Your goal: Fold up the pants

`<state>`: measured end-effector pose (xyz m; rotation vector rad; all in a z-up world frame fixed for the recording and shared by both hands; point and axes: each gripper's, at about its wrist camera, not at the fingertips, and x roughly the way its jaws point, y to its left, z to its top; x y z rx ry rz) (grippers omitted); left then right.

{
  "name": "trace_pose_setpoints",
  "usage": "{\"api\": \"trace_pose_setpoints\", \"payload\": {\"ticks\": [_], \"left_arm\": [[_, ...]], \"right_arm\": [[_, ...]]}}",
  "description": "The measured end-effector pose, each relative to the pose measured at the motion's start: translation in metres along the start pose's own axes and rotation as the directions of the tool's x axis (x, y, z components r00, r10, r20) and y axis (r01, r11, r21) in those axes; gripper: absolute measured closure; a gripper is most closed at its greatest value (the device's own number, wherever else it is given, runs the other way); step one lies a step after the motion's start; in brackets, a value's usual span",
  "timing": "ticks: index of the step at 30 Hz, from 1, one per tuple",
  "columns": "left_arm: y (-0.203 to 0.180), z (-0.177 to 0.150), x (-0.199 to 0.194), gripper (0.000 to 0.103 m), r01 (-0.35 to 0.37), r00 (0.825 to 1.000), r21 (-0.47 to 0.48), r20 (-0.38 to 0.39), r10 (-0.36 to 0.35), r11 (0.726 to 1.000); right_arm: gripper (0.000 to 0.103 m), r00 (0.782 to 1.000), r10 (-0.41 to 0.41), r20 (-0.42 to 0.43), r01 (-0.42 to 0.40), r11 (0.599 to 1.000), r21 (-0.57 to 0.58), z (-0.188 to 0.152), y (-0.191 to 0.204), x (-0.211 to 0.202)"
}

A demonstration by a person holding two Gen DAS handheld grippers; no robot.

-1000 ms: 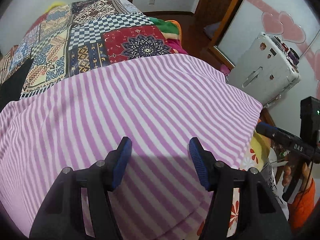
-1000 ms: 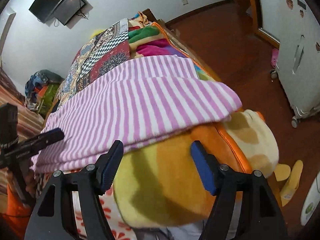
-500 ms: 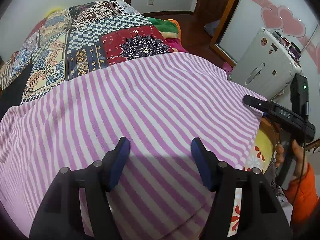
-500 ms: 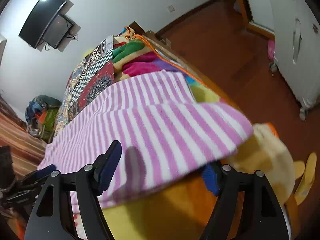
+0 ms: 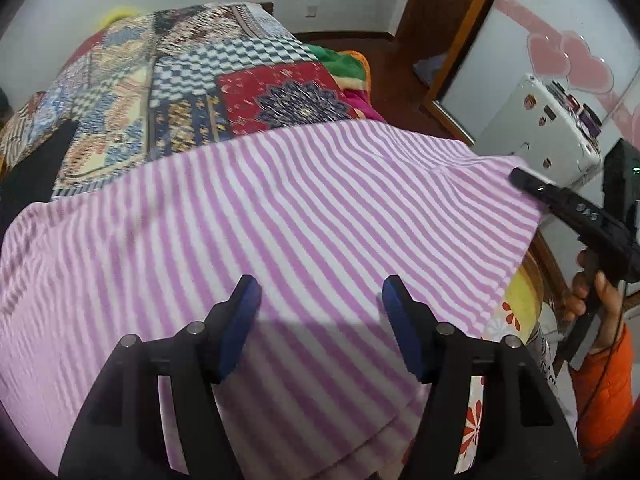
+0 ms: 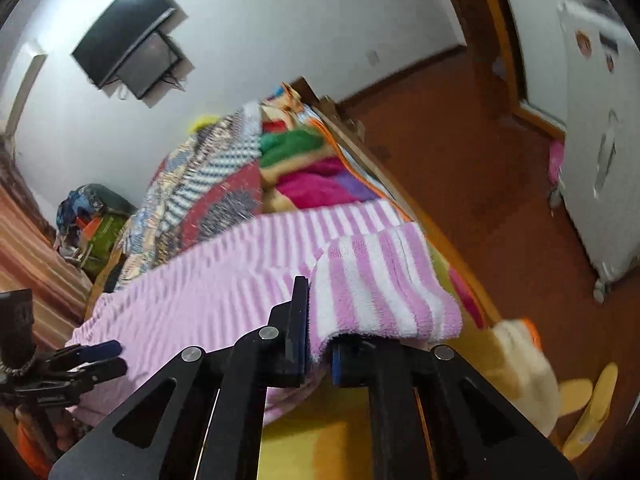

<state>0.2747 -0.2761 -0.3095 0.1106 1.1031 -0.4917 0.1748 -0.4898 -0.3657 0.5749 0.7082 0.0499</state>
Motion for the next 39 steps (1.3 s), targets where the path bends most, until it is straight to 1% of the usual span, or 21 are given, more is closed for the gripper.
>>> {"api": "trace_pose_setpoints", "payload": {"ticks": [4,8,12,16,19,21,22,24,27,28,29,31,32,33,35,36,37,38,39], "left_arm": [[0.021,0.000,-0.021,0.039,-0.021,0.999,-0.032,0.048,0.023,0.999],[0.054,-0.005,-0.049,0.039,-0.045,0.994,-0.093,0.099,0.054,0.995],[0.085,-0.013,-0.073,0.039,-0.071,0.986,-0.148,0.139,0.092,0.986],[0.118,-0.028,-0.099,0.039,-0.104,0.974,-0.202,0.179,0.141,0.974],[0.140,-0.042,-0.113,0.039,-0.116,0.967,-0.246,0.194,0.166,0.962],[0.154,-0.051,-0.119,0.039,-0.115,0.965,-0.276,0.198,0.174,0.954],[0.162,-0.057,-0.122,0.039,-0.113,0.964,-0.294,0.198,0.176,0.949],[0.173,-0.066,-0.124,0.039,-0.106,0.964,-0.322,0.200,0.177,0.941],[0.187,-0.081,-0.126,0.039,-0.095,0.966,-0.353,0.194,0.172,0.931],[0.190,-0.085,-0.125,0.039,-0.096,0.966,-0.359,0.190,0.173,0.928],[0.193,-0.090,-0.125,0.039,-0.097,0.968,-0.365,0.183,0.174,0.926],[0.196,-0.097,-0.123,0.039,-0.099,0.970,-0.371,0.169,0.172,0.923],[0.197,-0.099,-0.122,0.039,-0.101,0.971,-0.372,0.164,0.172,0.923],[0.197,-0.102,-0.120,0.039,-0.105,0.972,-0.373,0.156,0.174,0.922],[0.197,-0.106,-0.117,0.039,-0.109,0.974,-0.375,0.145,0.175,0.921],[0.198,-0.107,-0.117,0.039,-0.110,0.975,-0.376,0.142,0.174,0.920],[0.197,-0.107,-0.115,0.039,-0.109,0.975,-0.376,0.138,0.172,0.920],[0.197,-0.107,-0.115,0.039,-0.109,0.976,-0.375,0.137,0.171,0.920],[0.195,-0.105,-0.114,0.039,-0.110,0.976,-0.372,0.136,0.171,0.922]], "right_arm": [[0.096,0.998,0.041,0.048,-0.038,0.997,-0.060,0.015,0.030,-0.014],[0.096,0.992,0.100,0.081,-0.087,0.984,-0.153,0.030,0.073,-0.023],[0.096,0.983,0.161,0.088,-0.134,0.957,-0.258,0.040,0.124,-0.025],[0.096,0.974,0.221,0.057,-0.187,0.915,-0.356,0.039,0.173,-0.016],[0.096,0.965,0.262,0.007,-0.234,0.872,-0.431,0.029,0.211,-0.006],[0.096,0.959,0.281,-0.042,-0.266,0.837,-0.479,0.019,0.237,0.004],[0.096,0.955,0.289,-0.073,-0.286,0.820,-0.496,0.011,0.248,0.009],[0.096,0.937,0.300,-0.176,-0.347,0.776,-0.527,-0.011,0.270,0.024],[0.096,0.920,0.256,-0.295,-0.385,0.723,-0.574,-0.048,0.286,0.044],[0.096,0.911,0.238,-0.336,-0.399,0.711,-0.579,-0.060,0.288,0.050],[0.096,0.897,0.217,-0.384,-0.417,0.701,-0.578,-0.074,0.289,0.059],[0.094,0.877,0.186,-0.444,-0.436,0.696,-0.571,-0.094,0.288,0.071],[0.092,0.864,0.168,-0.474,-0.445,0.695,-0.565,-0.103,0.285,0.077],[0.091,0.857,0.154,-0.492,-0.448,0.696,-0.562,-0.108,0.284,0.080],[0.090,0.857,0.141,-0.495,-0.439,0.703,-0.560,-0.113,0.282,0.083],[0.083,0.853,0.146,-0.502,-0.443,0.712,-0.545,-0.111,0.280,0.082],[0.078,0.842,0.157,-0.517,-0.455,0.721,-0.522,-0.108,0.280,0.083],[0.068,0.828,0.171,-0.534,-0.469,0.732,-0.493,-0.106,0.279,0.082],[0.063,0.822,0.182,-0.540,-0.477,0.739,-0.476,-0.104,0.278,0.080]]}}
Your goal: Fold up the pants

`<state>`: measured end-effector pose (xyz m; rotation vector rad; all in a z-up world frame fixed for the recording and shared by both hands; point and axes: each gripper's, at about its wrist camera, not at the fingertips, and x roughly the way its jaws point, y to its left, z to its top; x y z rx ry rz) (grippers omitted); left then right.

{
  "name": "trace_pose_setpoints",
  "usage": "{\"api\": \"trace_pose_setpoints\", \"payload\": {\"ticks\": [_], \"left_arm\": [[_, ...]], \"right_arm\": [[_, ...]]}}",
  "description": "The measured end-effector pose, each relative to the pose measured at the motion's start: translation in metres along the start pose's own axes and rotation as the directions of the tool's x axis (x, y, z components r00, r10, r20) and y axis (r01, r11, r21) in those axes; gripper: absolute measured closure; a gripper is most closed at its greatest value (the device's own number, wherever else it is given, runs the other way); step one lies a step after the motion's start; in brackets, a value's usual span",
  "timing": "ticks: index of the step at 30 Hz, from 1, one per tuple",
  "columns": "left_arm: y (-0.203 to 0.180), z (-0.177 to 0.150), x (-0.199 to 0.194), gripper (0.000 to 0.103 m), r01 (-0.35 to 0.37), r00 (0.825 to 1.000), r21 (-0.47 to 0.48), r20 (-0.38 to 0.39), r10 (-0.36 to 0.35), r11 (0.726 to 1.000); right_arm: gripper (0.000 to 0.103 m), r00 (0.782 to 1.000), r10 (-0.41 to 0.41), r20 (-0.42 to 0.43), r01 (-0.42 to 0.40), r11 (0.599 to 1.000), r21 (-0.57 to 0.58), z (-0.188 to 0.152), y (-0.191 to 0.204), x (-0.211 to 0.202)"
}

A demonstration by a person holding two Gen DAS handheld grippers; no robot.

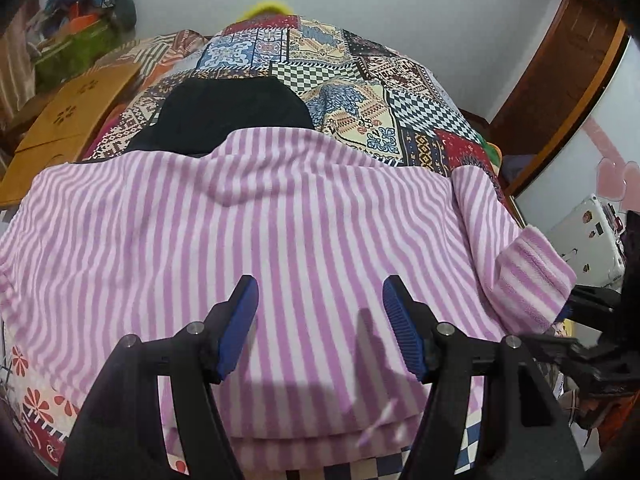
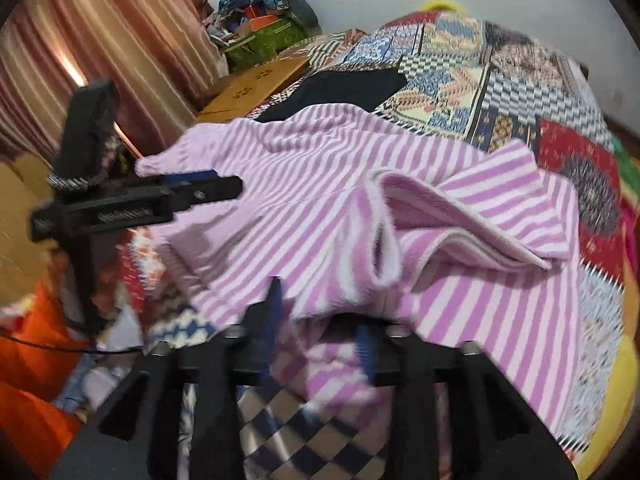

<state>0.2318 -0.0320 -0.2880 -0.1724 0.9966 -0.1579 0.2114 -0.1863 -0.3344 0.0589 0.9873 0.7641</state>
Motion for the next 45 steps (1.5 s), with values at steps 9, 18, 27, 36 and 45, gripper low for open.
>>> {"api": "trace_pose_setpoints", "payload": {"ticks": [9,18,27,36,45], "left_arm": [[-0.033,0.020,0.017,0.039,0.013,1.000,0.076,-0.018,-0.012,0.997],[-0.067,0.048,0.049,0.039,0.049,0.998,0.131,-0.053,-0.043,0.990],[-0.073,0.055,0.076,0.039,0.077,0.993,0.144,-0.100,-0.063,0.987],[-0.038,0.047,0.069,0.039,0.059,0.995,0.051,-0.089,-0.054,0.997],[0.006,0.038,0.045,0.039,-0.039,0.998,-0.011,-0.055,0.038,0.999]], "right_arm": [[0.062,0.995,-0.081,0.057,0.082,0.996,-0.022,-0.022,-0.008,-0.044],[0.062,0.969,-0.245,0.030,0.243,0.968,0.057,-0.014,-0.081,-0.030],[0.062,0.983,-0.183,-0.019,0.184,0.983,0.017,0.032,-0.113,0.008],[0.062,0.997,-0.078,-0.004,0.077,0.991,-0.106,0.090,-0.084,0.036],[0.062,0.996,0.033,-0.086,-0.048,0.983,-0.175,0.091,-0.039,0.066]]}}
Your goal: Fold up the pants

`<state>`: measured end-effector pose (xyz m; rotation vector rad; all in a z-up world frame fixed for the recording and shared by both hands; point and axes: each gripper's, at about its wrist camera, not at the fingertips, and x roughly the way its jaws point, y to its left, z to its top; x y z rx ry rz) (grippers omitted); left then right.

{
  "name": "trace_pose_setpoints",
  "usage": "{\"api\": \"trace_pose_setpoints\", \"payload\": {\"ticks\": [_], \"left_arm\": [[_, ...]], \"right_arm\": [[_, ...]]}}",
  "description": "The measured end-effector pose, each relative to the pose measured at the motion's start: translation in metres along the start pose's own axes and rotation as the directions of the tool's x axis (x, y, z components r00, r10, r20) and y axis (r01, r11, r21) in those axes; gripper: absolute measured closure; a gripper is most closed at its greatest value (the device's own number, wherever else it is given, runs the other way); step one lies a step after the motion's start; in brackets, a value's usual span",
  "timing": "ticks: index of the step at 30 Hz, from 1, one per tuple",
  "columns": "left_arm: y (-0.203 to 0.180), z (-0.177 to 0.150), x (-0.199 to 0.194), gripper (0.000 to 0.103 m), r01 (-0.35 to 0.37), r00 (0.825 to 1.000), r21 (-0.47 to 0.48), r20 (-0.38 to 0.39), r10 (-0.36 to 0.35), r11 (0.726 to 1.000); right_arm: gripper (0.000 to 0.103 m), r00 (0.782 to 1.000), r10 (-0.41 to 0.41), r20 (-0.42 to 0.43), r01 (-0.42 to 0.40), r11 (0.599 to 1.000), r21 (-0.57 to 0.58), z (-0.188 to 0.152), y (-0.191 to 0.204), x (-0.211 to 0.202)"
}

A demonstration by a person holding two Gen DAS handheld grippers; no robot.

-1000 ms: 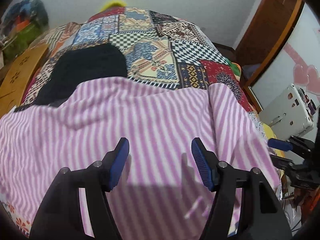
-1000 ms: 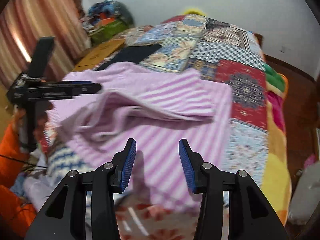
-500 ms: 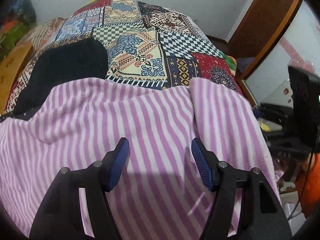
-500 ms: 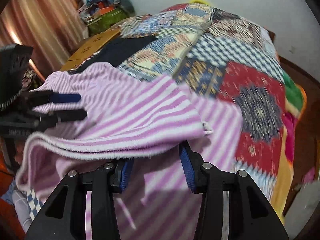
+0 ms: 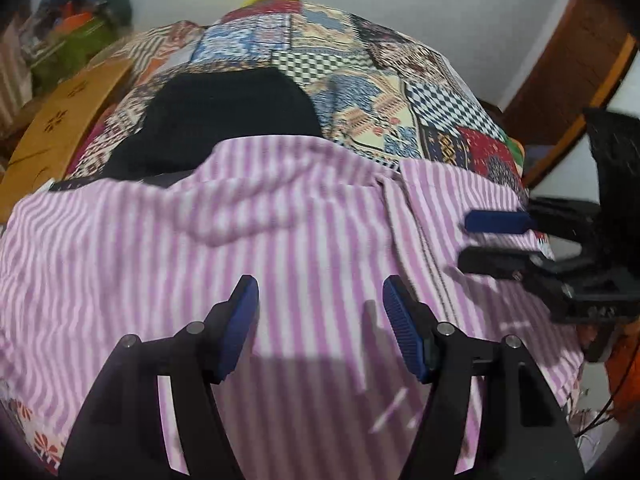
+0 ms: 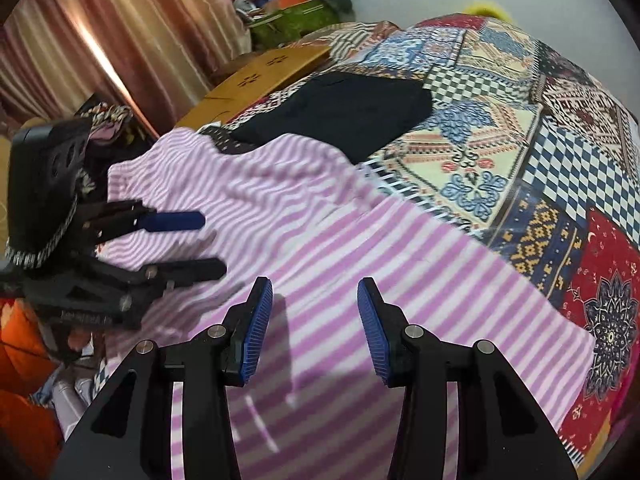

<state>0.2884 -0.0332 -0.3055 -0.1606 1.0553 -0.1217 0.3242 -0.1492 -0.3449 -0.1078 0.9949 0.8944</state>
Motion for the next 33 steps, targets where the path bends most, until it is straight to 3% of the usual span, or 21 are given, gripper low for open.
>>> {"api": "trace_pose_setpoints", "payload": {"ticks": [4,9,13,16,20,22,25,28,33], "left_arm": [[-0.002,-0.004,-0.017,0.039,0.043,0.999,-0.013,0.018,-0.043,0.999],[-0.030,-0.016,-0.029,0.036,0.093,0.995,0.044,0.022,-0.094,0.995],[-0.053,-0.033,-0.026,0.035,0.112,0.994,0.093,-0.005,-0.112,0.989],[-0.062,-0.049,-0.016,0.035,0.081,0.996,0.126,-0.035,-0.077,0.989],[-0.058,-0.064,-0.013,0.028,0.053,0.999,0.131,0.001,-0.054,0.990],[-0.058,-0.066,-0.014,0.028,0.049,0.999,0.134,0.008,-0.051,0.990],[-0.057,-0.064,-0.019,0.028,0.037,0.999,0.132,0.004,-0.038,0.991],[-0.049,-0.062,-0.039,0.028,-0.002,0.999,0.131,0.050,-0.005,0.991],[0.009,-0.061,-0.084,0.027,-0.063,0.988,-0.004,0.143,0.062,0.998]], "right_arm": [[0.062,0.999,-0.023,0.030,0.022,1.000,0.006,-0.012,0.010,-0.026],[0.053,0.991,-0.116,0.066,0.115,0.993,0.023,-0.033,0.016,-0.061],[0.052,0.986,-0.157,0.061,0.153,0.986,0.070,-0.060,0.017,-0.075],[0.052,0.983,-0.182,0.037,0.176,0.977,0.121,-0.082,0.016,-0.076],[0.051,0.986,-0.166,-0.004,0.164,0.969,0.184,-0.107,0.014,-0.069],[0.050,0.985,-0.173,0.021,0.165,0.966,0.201,-0.116,0.017,-0.070],[0.050,0.982,-0.189,0.019,0.181,0.960,0.214,-0.114,0.018,-0.073],[0.050,0.978,-0.205,0.030,0.194,0.956,0.219,-0.109,0.024,-0.080],[0.043,0.966,-0.236,0.106,0.212,0.957,0.200,-0.096,0.041,-0.096]]}}
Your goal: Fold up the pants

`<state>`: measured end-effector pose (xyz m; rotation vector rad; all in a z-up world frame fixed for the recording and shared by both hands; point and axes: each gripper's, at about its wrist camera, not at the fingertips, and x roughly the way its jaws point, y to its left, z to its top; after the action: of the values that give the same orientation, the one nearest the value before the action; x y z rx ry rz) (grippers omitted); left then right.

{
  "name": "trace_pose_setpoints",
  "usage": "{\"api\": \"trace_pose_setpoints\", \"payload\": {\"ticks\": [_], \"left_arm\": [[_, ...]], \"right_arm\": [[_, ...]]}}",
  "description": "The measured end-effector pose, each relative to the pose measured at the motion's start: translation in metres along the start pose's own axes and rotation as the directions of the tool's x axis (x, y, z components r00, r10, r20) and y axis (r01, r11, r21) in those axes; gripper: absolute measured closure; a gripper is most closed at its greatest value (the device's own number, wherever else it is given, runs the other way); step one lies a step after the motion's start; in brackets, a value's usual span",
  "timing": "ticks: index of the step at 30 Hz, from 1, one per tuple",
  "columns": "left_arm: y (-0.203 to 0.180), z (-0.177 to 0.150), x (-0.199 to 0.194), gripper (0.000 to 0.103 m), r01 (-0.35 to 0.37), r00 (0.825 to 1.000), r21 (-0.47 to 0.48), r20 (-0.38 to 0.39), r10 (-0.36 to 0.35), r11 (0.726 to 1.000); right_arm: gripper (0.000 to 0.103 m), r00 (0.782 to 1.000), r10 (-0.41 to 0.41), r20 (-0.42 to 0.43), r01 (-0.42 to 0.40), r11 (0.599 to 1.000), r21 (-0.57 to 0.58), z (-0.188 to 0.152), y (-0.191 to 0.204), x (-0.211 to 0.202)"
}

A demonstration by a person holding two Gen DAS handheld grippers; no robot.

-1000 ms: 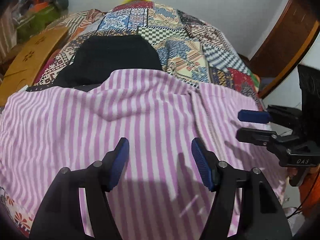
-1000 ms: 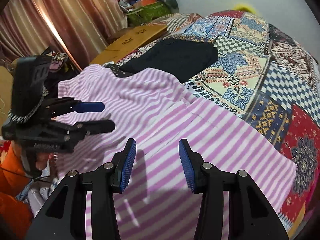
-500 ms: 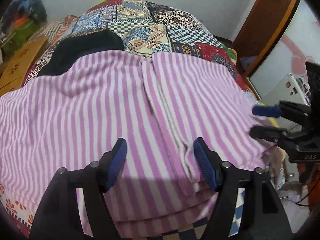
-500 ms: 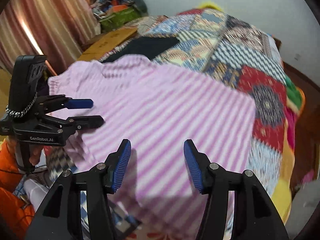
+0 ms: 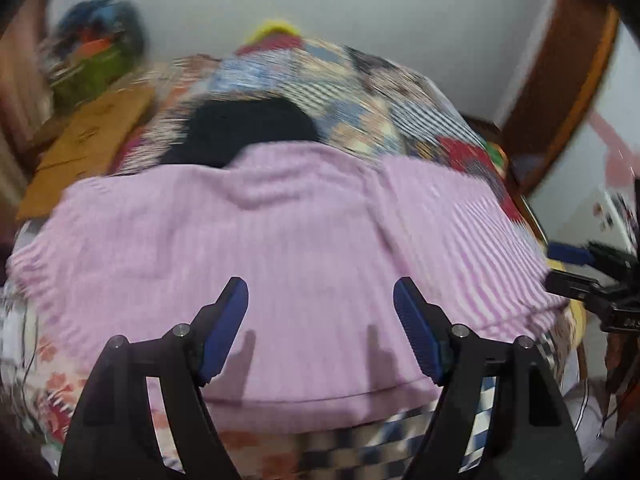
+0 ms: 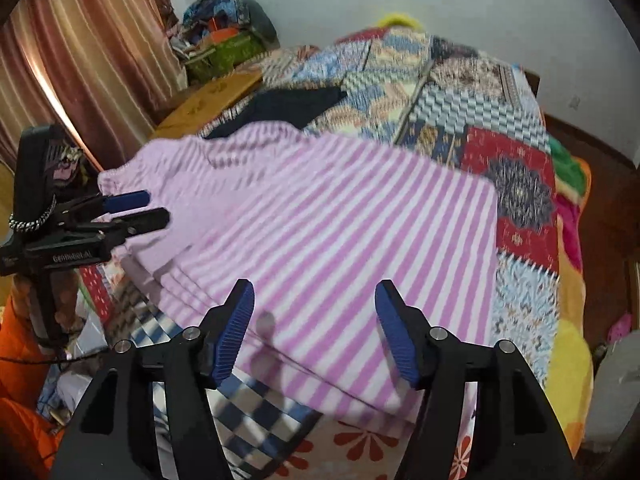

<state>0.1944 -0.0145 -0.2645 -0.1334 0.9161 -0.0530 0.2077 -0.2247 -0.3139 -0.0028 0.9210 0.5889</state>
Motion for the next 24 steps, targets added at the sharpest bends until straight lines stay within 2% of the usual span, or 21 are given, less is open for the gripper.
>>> {"api": "trace_pose_setpoints", "payload": {"ticks": [4,8,9,13,17,19,24], "left_arm": [[0.066,-0.004,-0.027,0.021,-0.103,0.993,-0.132,0.044,0.110,0.986],[0.135,-0.021,-0.040,0.020,-0.219,0.973,-0.257,0.010,0.229,0.941],[0.149,-0.027,-0.041,0.020,-0.232,0.971,-0.284,-0.004,0.241,0.930],[0.193,-0.049,-0.035,0.020,-0.229,0.973,-0.394,-0.063,0.222,0.890],[0.217,-0.063,-0.017,0.020,-0.167,0.986,-0.465,-0.090,0.141,0.869],[0.218,-0.064,-0.009,0.020,-0.153,0.988,-0.478,-0.085,0.128,0.865],[0.224,-0.046,0.011,0.020,-0.111,0.994,-0.467,-0.064,0.092,0.877]], "right_arm": [[0.043,0.999,0.009,0.052,-0.008,1.000,-0.009,0.014,0.012,-0.006],[0.042,0.996,0.015,0.084,-0.014,1.000,-0.016,0.025,0.025,-0.004],[0.042,0.996,0.013,0.089,-0.011,1.000,-0.021,0.028,0.028,-0.002],[0.040,0.996,0.007,0.092,-0.004,1.000,-0.029,0.034,0.038,0.008],[0.040,0.997,0.019,0.079,-0.018,1.000,-0.014,0.037,0.042,0.020],[0.040,0.997,0.024,0.075,-0.023,1.000,-0.008,0.035,0.044,0.022],[0.040,0.998,0.014,0.054,-0.014,1.000,-0.005,0.034,0.045,0.027]]}}
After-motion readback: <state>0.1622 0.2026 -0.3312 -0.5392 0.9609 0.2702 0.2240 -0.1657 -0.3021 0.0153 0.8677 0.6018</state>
